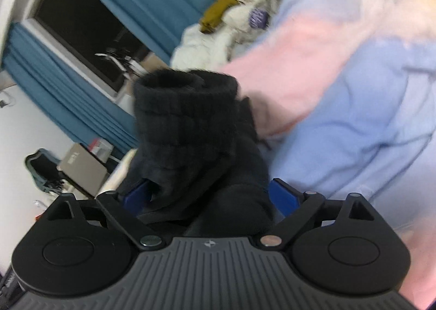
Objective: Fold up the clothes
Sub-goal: 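Grasp the ribbed leg cuff with the right gripper while the left gripper presses the pants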
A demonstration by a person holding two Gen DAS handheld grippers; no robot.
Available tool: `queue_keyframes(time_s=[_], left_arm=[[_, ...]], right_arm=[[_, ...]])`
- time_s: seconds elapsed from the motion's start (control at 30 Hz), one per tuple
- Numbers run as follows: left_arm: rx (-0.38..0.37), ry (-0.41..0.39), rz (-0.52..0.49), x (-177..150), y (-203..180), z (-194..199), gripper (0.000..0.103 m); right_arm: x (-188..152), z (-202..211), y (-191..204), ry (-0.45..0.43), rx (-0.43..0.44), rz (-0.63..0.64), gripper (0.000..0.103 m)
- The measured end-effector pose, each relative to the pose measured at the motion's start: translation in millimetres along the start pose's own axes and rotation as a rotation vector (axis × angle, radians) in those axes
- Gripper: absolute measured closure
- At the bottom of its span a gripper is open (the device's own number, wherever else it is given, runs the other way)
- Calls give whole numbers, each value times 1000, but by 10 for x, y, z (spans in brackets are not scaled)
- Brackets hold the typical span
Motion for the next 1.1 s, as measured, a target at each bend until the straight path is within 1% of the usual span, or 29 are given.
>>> queue_keyframes(time_s=[0.07,0.13,0.17,0.27,0.3,0.33,0.4,0.47,0.5,0.6,0.63,0.67,0.73,0.8,0.87,0.93,1.03,1.1], left_arm=[[-11,25,74,-48,201,18,1],[-28,48,120,-121,332,8,2],[-30,57,116,-133,387,-7,3],[-83,88,84,-182,408,-18,3],[-91,97,58,-200,398,-29,3],[-93,101,30,-216,377,-60,3],[-98,106,-23,-246,335,-122,4],[-90,110,-66,-285,305,-192,6],[-82,107,-81,-294,296,-233,6],[-55,95,-125,-314,272,-359,8],[-58,100,-131,-326,252,-419,13],[-59,107,-131,-338,220,-500,15],[-55,116,-138,-359,170,-599,15],[-50,117,-149,-374,158,-581,15],[-48,117,-146,-383,162,-535,13],[-42,118,-173,-417,151,-502,11],[-18,126,-232,-489,136,-457,11],[5,103,-228,-481,162,-448,13]], right_arm=[[-86,-107,-107,49,12,-57,6],[-156,-171,-230,85,5,-100,6],[-175,-186,-271,93,4,-120,6],[-187,-190,-304,92,21,-173,15],[-178,-176,-281,82,29,-176,25],[-151,-139,-209,58,40,-158,27],[-120,-72,-60,8,43,-93,27],[-128,-55,31,-15,54,-58,24],[-135,-67,39,-18,56,-58,22],[-162,-144,-8,-9,50,-75,22],[-162,-163,-21,-4,52,-84,24],[-159,-166,-28,-3,52,-89,26],[-146,-131,-26,-10,45,-87,43],[-143,-107,-23,-14,38,-84,51],[-144,-99,-16,-17,30,-85,54],[-158,-77,-25,-23,24,-90,57],[-166,-36,-12,-41,27,-96,63],[-174,-1,26,-56,38,-93,64]])
Point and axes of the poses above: each gripper's, at about its wrist camera, not at the fingertips, and z roughly against the way its jaws point, y to its left, x to its top, the point moved 10 cm from there along -z, roughly the way its jaws point, and after that the axes turned 7 degrees about -x, right-handed, at the moved point
